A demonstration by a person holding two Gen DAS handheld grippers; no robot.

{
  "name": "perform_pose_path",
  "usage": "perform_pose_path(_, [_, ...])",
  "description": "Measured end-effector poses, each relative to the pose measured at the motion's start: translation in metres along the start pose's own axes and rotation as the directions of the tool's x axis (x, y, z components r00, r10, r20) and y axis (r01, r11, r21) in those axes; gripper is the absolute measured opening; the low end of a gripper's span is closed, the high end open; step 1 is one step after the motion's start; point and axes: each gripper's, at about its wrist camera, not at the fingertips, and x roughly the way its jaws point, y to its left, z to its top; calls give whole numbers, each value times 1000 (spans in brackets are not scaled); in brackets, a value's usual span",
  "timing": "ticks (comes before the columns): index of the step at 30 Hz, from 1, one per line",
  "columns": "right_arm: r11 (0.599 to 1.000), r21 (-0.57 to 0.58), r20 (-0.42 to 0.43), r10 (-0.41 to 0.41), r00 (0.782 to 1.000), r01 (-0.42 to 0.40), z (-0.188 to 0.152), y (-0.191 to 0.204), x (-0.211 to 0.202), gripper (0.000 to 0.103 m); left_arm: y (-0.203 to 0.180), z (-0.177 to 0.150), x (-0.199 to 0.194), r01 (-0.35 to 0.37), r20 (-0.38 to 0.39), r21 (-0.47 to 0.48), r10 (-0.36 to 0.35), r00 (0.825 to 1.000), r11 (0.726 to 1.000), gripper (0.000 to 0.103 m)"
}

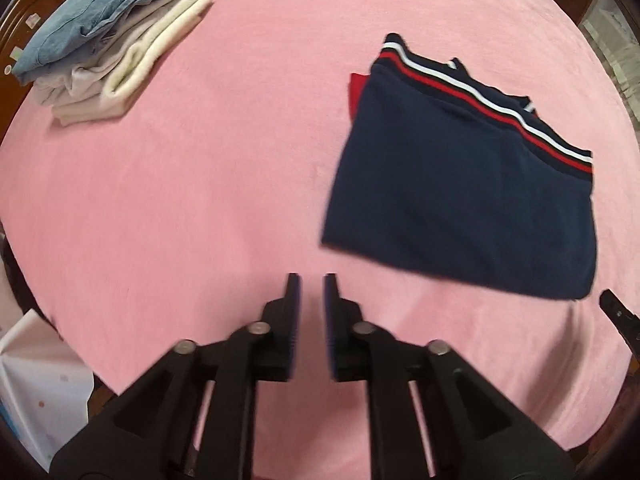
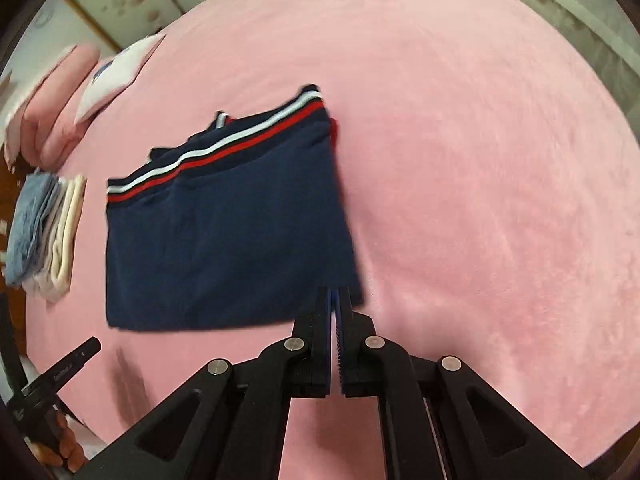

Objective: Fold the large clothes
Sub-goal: 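Lay the folded hem flat and open both tools, then grasp one side of the folded jacket with the left tool and fold it across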

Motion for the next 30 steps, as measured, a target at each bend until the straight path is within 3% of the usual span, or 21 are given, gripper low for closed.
perform_pose_path(2, [1000, -17, -17, -6, 1000, 6, -2, 12, -4, 19, -1, -4, -15, 10, 1, 2, -10, 1000, 1000, 62])
perform_pose_path(3, [1000, -22, -25, -1, 1000, 1, -4, 15, -10, 25, -5, -6, -23, 10, 15, 10, -10, 1000, 1000, 66])
perform_pose_path(5, [999, -38, -31, 6, 1000, -7, -6, 32, -10, 48, -5, -8, -44, -4, 44, 53, 2, 999, 999, 66])
perform_pose_path(8, [997, -81, -35, -9, 999, 6, -8, 62, -6, 71, -12, -8, -65, -14, 64, 114, 7, 998, 993, 72])
perform_pose_path(11, [991, -131, -24, -31, 999, 28, -7, 102, -5, 82, -14, -2, -83, 10, 86, 93, -18, 996, 996, 77])
perform_pose_path(16, [984, -176, 3, -30, 1000, 30, -9, 120, -31, 87, -17, 4, -115, 36, 130, 113, -50, 990, 993, 79])
perform_pose_path(24, [984, -173, 38, -30, 999, 36, -5, 127, -60, 89, -28, 6, -131, 41, 160, 166, -68, 985, 985, 79])
perform_pose_path(30, [989, -144, 12, -23, 1000, 24, 5, 125, -47, 90, -26, 10, -121, 114, 107, 130, -128, 986, 985, 80])
